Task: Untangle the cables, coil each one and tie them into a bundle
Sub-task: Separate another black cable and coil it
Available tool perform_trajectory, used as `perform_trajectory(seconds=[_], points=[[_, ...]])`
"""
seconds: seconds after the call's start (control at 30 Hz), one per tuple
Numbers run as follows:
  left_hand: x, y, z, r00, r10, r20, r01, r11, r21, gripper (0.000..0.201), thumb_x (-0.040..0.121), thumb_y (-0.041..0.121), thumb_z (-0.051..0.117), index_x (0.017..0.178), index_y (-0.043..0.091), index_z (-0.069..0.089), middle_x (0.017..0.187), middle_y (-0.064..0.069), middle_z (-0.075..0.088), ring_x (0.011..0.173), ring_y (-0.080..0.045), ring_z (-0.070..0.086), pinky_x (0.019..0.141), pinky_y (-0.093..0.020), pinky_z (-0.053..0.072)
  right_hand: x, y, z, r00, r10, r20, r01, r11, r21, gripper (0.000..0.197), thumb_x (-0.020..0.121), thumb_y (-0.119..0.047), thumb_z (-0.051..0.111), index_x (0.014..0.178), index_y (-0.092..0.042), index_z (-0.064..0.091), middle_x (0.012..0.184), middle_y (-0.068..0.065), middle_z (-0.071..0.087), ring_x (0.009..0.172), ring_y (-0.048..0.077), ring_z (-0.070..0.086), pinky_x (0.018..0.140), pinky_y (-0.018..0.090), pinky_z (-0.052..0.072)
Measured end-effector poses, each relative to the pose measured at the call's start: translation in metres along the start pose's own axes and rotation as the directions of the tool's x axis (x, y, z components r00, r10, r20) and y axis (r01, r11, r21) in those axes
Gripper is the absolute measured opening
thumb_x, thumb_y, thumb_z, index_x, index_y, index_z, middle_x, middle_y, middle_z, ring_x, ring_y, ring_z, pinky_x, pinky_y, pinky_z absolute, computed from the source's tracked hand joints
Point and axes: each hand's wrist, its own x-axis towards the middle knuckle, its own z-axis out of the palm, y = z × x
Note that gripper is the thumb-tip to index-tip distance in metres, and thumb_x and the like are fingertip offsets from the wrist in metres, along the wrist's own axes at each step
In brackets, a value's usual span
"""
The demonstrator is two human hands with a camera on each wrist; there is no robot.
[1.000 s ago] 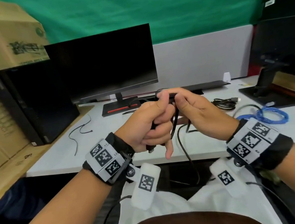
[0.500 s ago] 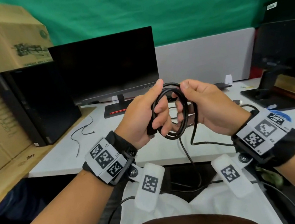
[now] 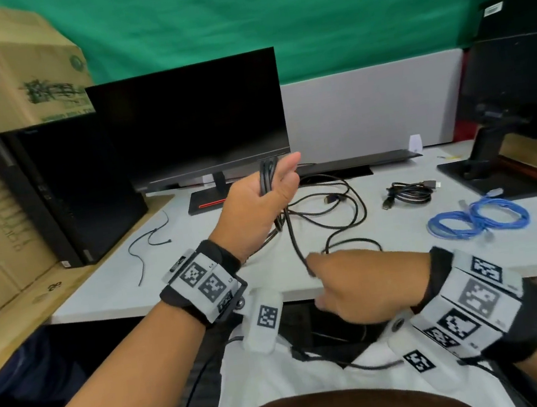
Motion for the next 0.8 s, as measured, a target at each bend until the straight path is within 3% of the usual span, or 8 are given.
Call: perform_trajectory(seconds=[0.1, 0.17, 0.23, 0.33, 0.5, 0.57, 0.67, 0.8], points=[[0.002, -0.008, -0.002, 0.998, 0.027, 0.058, -0.033, 0.993, 0.115, 0.051, 0.094, 0.04, 0.053, 0.139, 0.016, 0.054, 0.147, 0.006, 0.05, 0.126, 0.013, 0.048, 0.111, -0.022, 0.039, -0.019, -0.018, -0.007, 0.988, -0.103, 0.112, 0.114, 0.989, -0.097, 0.02, 0.103, -0.023, 0.044, 0.119, -0.011, 0.046, 0.089, -0.001, 0.049, 0.076, 0.017, 0.046, 0.061, 0.028, 0.036], [0.003, -0.009, -0.002, 0.997, 0.022, 0.074, -0.037, 0.978, 0.205, 0.039, 0.096, 0.039, 0.051, 0.122, 0.013, 0.064, 0.143, 0.006, 0.055, 0.112, 0.019, 0.053, 0.096, -0.011, 0.042, -0.032, -0.021, -0.021, 0.982, -0.189, -0.026, 0.186, 0.978, -0.1, 0.009, 0.103, -0.02, 0.044, 0.108, -0.017, 0.051, 0.081, -0.006, 0.049, 0.071, 0.012, 0.046, 0.062, 0.029, 0.039], [-0.003, -0.011, 0.0, 0.996, -0.005, 0.09, -0.018, 0.97, 0.244, 0.045, 0.098, 0.043, 0.046, 0.115, 0.007, 0.067, 0.113, 0.003, 0.069, 0.095, 0.005, 0.067, 0.079, -0.023, 0.051, -0.042, -0.015, -0.04, 0.942, -0.246, -0.228, 0.223, 0.967, -0.122, 0.01, 0.103, -0.026, 0.047, 0.098, -0.025, 0.056, 0.074, -0.012, 0.053, 0.069, 0.003, 0.05, 0.067, 0.028, 0.043], [-0.013, -0.005, 0.001, 0.975, -0.014, 0.22, -0.028, 0.983, 0.183, 0.06, 0.104, 0.052, 0.022, 0.076, 0.024, 0.067, 0.058, 0.002, 0.066, 0.059, -0.028, 0.066, 0.069, -0.032, 0.053, -0.048, -0.001, -0.059, 0.818, -0.319, -0.48, 0.368, 0.93, 0.009, 0.017, 0.099, -0.028, 0.057, 0.089, -0.038, 0.067, 0.084, -0.018, 0.067, 0.081, 0.002, 0.06, 0.075, 0.026, 0.049], [-0.014, 0.012, 0.009, 0.876, -0.107, 0.47, 0.271, 0.915, -0.299, 0.097, 0.083, 0.077, 0.002, 0.085, -0.003, 0.058, 0.054, -0.017, 0.063, 0.023, -0.013, 0.027, 0.051, -0.033, 0.051, -0.023, 0.029, -0.058, 0.566, -0.16, -0.809, 0.441, 0.887, 0.134, 0.024, 0.099, -0.032, 0.057, 0.081, -0.021, 0.068, 0.064, -0.021, 0.062, 0.061, 0.004, 0.057, 0.058, 0.015, 0.041], [-0.016, 0.02, 0.01, 0.848, -0.064, 0.527, 0.317, 0.857, -0.406, 0.093, 0.08, 0.081, 0.009, 0.078, 0.001, 0.057, 0.044, -0.012, 0.051, 0.023, -0.01, 0.026, 0.044, -0.027, 0.047, -0.012, 0.037, -0.052, 0.606, -0.064, -0.793, 0.414, 0.877, 0.245, 0.032, 0.099, -0.042, 0.047, 0.084, -0.021, 0.064, 0.061, -0.021, 0.058, 0.055, 0.001, 0.056, 0.056, 0.016, 0.043], [-0.02, 0.03, 0.012, 0.824, -0.021, 0.566, 0.327, 0.834, -0.445, 0.063, 0.097, 0.062, 0.035, 0.067, 0.007, 0.048, 0.036, -0.002, 0.035, 0.022, -0.009, 0.025, 0.042, -0.027, 0.043, -0.005, 0.041, -0.044, 0.751, -0.071, -0.656, 0.428, 0.809, 0.403, 0.05, 0.097, -0.054, 0.031, 0.084, -0.017, 0.062, 0.073, 0.001, 0.065, 0.051, 0.02, 0.063, 0.053, 0.04, 0.051], [-0.021, 0.034, 0.011, 0.844, -0.077, 0.531, 0.354, 0.823, -0.444, 0.047, 0.099, 0.039, 0.042, 0.064, 0.008, 0.046, 0.039, -0.002, 0.034, 0.026, -0.015, 0.038, 0.059, -0.039, 0.056, -0.005, 0.039, -0.047, 0.748, -0.066, -0.66, 0.471, 0.754, 0.459, 0.06, 0.099, -0.056, 0.028, 0.07, -0.014, 0.06, 0.068, 0.015, 0.065, 0.058, 0.041, 0.054, 0.056, 0.045, 0.046]])
